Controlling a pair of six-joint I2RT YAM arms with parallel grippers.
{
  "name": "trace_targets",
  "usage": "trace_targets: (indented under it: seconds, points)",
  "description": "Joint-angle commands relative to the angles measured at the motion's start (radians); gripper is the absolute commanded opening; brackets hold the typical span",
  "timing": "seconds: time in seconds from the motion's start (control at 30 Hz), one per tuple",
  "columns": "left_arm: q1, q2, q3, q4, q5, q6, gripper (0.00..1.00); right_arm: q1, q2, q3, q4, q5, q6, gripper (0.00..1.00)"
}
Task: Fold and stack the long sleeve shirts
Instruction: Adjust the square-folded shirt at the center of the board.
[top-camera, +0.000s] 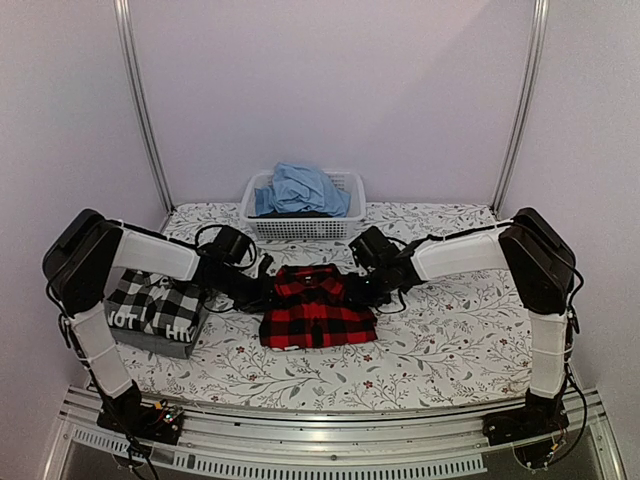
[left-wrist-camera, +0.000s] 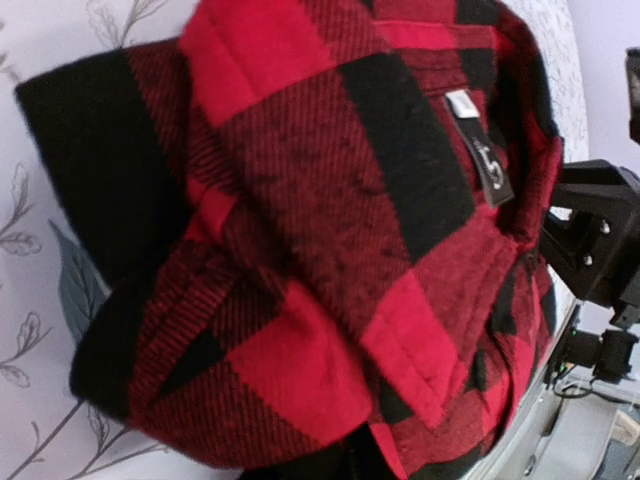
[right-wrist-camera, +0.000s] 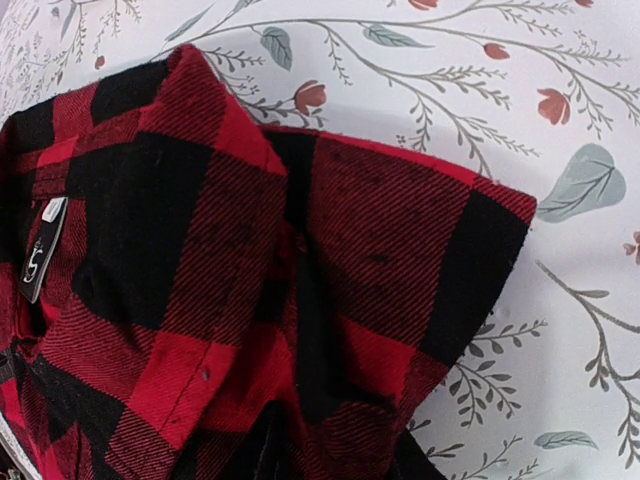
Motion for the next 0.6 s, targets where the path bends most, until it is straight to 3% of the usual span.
trace_targets:
  seconds: [0.0,0.17,0.37,0.43,0.5,0.57]
  points:
    - [-0.015,-0.013,0.081,-0.040,0.008,0.009,0.01,0.013,0.002,0.064,-0.065,-0.001,-0.007,0.20]
    - [-0.015,-0.096,0.168,-0.213,-0.011,0.065,0.00,0.023,-0.059,0.111,-0.127,0.030,-0.029,0.01]
    - [-0.035,-0.123,0.203,-0.369,0.002,0.102,0.01,0.013,-0.131,0.069,-0.167,0.029,-0.033,0.00]
    - [-0.050,-0.105,0.199,-0.390,0.000,0.107,0.18,-0.006,-0.161,0.009,-0.165,0.021,-0.030,0.00]
    - [-0.055,-0.097,0.177,-0.385,-0.021,0.103,0.46,-0.032,-0.191,-0.073,-0.148,0.035,-0.027,0.00]
    - [-0.053,-0.105,0.159,-0.361,-0.045,0.094,0.60,-0.069,-0.215,-0.160,-0.118,0.032,-0.021,0.08]
